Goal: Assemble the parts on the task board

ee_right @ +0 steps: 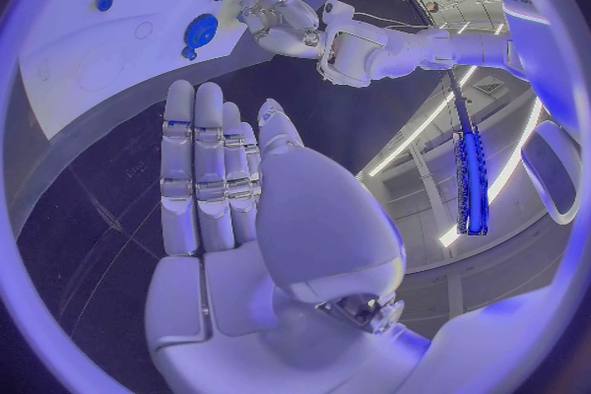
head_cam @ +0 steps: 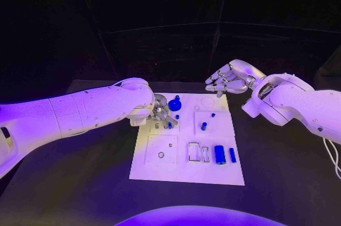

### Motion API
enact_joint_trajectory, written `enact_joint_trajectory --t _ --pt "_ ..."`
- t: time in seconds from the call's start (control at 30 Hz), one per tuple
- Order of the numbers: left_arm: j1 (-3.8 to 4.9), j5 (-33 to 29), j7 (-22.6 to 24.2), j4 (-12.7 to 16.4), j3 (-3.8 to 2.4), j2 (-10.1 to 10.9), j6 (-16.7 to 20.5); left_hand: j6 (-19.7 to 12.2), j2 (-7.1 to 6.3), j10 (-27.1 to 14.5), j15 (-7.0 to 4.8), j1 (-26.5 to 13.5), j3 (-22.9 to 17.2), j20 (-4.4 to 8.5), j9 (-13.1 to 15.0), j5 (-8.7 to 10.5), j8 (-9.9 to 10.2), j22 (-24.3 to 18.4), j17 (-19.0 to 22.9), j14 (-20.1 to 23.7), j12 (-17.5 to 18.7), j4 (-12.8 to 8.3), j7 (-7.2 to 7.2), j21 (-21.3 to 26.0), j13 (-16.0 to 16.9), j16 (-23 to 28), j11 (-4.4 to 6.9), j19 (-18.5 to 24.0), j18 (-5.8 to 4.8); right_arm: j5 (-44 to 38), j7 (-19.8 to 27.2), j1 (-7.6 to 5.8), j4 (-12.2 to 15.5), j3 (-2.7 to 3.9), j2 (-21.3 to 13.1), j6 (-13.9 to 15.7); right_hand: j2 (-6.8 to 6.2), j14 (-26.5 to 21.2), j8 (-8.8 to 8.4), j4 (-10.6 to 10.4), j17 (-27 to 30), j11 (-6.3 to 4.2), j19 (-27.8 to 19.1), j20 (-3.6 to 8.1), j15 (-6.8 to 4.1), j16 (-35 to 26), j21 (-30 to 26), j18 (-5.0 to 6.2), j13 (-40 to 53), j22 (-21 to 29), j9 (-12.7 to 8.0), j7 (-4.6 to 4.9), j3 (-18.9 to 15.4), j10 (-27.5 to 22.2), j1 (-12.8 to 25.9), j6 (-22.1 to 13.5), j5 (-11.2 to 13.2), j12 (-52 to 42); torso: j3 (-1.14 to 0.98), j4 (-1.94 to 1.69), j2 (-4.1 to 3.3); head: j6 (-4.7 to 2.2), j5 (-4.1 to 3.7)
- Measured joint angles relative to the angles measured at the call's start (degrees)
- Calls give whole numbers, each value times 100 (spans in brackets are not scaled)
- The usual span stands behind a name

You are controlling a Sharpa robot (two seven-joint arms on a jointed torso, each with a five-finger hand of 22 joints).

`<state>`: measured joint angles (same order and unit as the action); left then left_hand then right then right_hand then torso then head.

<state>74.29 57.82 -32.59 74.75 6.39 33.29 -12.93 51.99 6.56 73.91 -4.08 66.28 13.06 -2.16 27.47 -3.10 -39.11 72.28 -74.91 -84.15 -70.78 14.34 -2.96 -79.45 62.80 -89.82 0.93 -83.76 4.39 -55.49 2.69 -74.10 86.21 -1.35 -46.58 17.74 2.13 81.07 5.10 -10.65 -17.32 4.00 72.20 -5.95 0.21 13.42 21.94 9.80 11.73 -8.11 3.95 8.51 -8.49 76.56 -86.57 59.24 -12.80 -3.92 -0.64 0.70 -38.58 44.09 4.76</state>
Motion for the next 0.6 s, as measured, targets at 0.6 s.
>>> enact_joint_trajectory --t 0.6 --pt "8 -105 24 -25 18 -34 -1 -147 282 -33 -36 742 -823 28 37 1 -16 26 0 6 25 -564 63 0 -40 0 29 14 0 -2 -7 0 -16 0 17 -24 0 -21 -23 0 11 20 -21 -22 21 -25 -25 0 -23 23 1 21 0 -20 0 -21 -51 0 -4 1 -3 38 -22"
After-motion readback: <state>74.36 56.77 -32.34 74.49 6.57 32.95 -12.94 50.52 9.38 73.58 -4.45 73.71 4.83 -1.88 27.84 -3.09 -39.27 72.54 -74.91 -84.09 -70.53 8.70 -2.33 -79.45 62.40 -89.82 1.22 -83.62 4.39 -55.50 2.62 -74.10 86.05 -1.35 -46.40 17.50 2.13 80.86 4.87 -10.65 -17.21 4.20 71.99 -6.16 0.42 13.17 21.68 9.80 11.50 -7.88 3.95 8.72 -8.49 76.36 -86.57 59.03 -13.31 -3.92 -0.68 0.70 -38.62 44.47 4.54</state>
